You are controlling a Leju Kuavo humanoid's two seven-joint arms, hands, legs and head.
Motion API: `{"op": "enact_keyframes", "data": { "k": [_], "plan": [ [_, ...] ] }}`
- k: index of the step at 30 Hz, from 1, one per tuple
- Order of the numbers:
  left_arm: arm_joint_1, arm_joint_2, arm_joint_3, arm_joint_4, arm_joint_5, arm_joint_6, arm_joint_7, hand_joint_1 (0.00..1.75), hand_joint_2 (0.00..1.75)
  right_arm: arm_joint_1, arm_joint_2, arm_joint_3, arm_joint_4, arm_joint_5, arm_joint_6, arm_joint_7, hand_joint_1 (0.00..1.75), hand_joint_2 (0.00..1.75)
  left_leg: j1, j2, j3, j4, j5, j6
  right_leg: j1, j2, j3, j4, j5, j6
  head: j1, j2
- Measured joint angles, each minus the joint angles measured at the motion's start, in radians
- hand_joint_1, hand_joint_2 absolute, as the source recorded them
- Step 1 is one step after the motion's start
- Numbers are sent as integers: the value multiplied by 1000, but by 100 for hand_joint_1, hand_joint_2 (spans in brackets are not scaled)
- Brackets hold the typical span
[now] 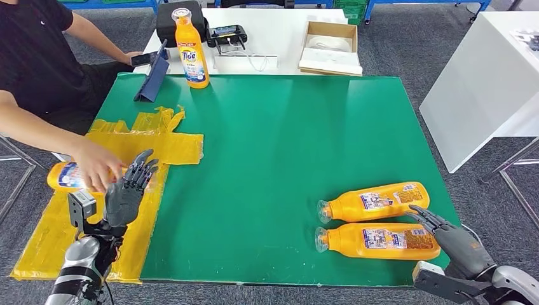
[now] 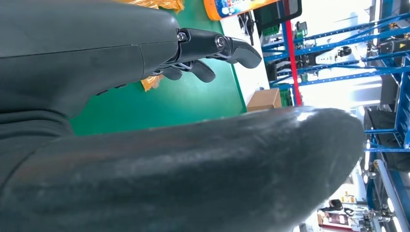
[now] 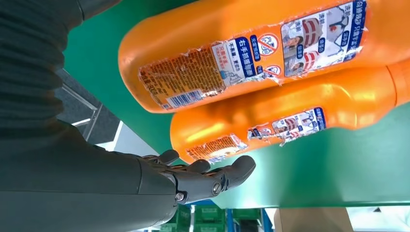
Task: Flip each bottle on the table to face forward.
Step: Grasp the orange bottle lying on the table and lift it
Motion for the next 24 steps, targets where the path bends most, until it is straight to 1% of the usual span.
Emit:
{"op": "enact_keyframes", "data": {
  "k": [4, 10, 13, 15, 17, 21, 24],
  "plan": [
    [0, 0, 0, 0, 9, 4, 1, 0, 0, 15, -18, 0, -5, -27, 19, 10, 0, 175, 0, -1, 0, 0, 0, 0, 0, 0, 0, 0, 0, 0, 0, 0],
    [-2, 0, 1, 1, 24, 6, 1, 0, 0, 76, -102, 0, -51, -95, 52, 70, 0, 175, 0, -1, -1, 0, 0, 0, 0, 0, 0, 0, 0, 0, 0, 0],
    [-2, 0, 1, 1, 26, 6, 2, 0, 0, 92, -124, 1, -58, -51, 27, 91, 0, 175, 0, 0, -1, 0, 0, 0, 0, 0, 0, 0, 0, 0, 0, 0],
    [-1, 0, 0, 1, 26, 6, 2, 0, 0, 88, -118, 6, -52, 18, -12, 92, 0, 175, 0, 0, -1, 0, 0, 0, 0, 0, 0, 0, 0, 0, 0, 0],
    [0, 0, 0, 1, 26, 6, 3, 0, 0, 82, -110, 11, -46, 56, -33, 90, 0, 175, 0, 1, 0, 0, 0, 0, 0, 0, 0, 0, 0, 0, 0, 0],
    [0, 0, 0, 1, 26, 5, 4, 0, 0, 77, -102, 16, -40, 70, -41, 90, 0, 175, 0, 1, 0, 0, 0, 0, 0, 0, -1, 0, 0, 0, 0, 0],
    [1, -2, 0, 1, 28, 3, 7, 0, 0, 55, -71, 38, -11, 93, -53, 89, 0, 175, 0, 0, 0, 0, 0, 0, 0, 0, 0, 0, 0, 0, 0, 0]
  ]
}}
